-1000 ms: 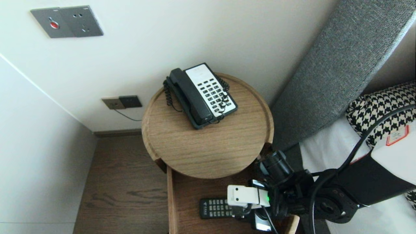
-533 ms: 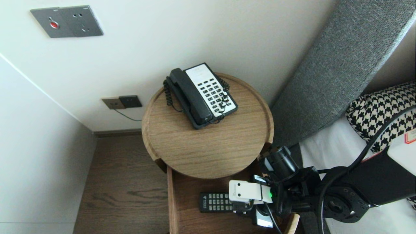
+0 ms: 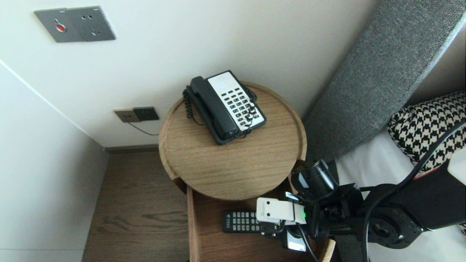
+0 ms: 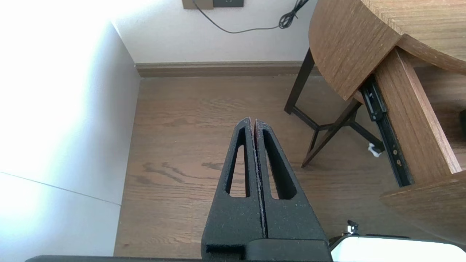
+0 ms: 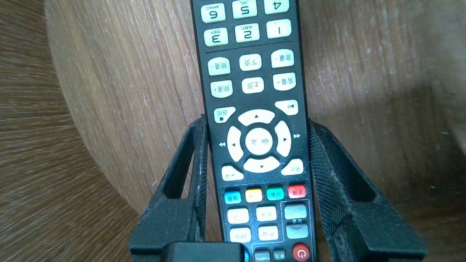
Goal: Take the remote control out of the drawer one by one and place them on the table
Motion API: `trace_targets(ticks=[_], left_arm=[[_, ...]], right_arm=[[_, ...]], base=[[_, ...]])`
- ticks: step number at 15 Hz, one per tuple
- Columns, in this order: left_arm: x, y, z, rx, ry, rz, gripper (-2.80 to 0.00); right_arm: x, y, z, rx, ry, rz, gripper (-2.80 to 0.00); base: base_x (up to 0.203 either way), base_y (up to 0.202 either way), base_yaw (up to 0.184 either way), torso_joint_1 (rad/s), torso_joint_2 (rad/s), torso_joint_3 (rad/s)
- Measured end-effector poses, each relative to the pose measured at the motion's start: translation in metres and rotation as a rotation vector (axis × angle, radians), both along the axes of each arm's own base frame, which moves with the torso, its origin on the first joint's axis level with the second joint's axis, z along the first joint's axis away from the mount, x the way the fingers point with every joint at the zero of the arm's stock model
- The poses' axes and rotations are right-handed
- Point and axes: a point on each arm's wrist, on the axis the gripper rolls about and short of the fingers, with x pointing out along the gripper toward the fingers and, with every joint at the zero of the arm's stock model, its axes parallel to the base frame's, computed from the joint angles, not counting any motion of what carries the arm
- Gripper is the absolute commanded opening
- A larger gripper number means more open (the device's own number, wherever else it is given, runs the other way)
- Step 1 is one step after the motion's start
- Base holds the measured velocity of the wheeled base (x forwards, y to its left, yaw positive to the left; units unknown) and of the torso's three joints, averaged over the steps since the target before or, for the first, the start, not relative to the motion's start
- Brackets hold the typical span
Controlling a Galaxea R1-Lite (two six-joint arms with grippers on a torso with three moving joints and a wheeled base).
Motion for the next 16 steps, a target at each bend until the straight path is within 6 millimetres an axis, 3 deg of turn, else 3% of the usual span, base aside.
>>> trace_targets(ticks=[16], left_arm=[[0.0, 0.0, 0.0, -0.001, 0.0, 0.0, -2.8]], right_arm=[[-0.019, 0.01, 0.014, 0.012, -0.036, 0.037, -2.8]], base=[[0.0, 0.0, 0.0, 0.0, 0.0, 0.0]])
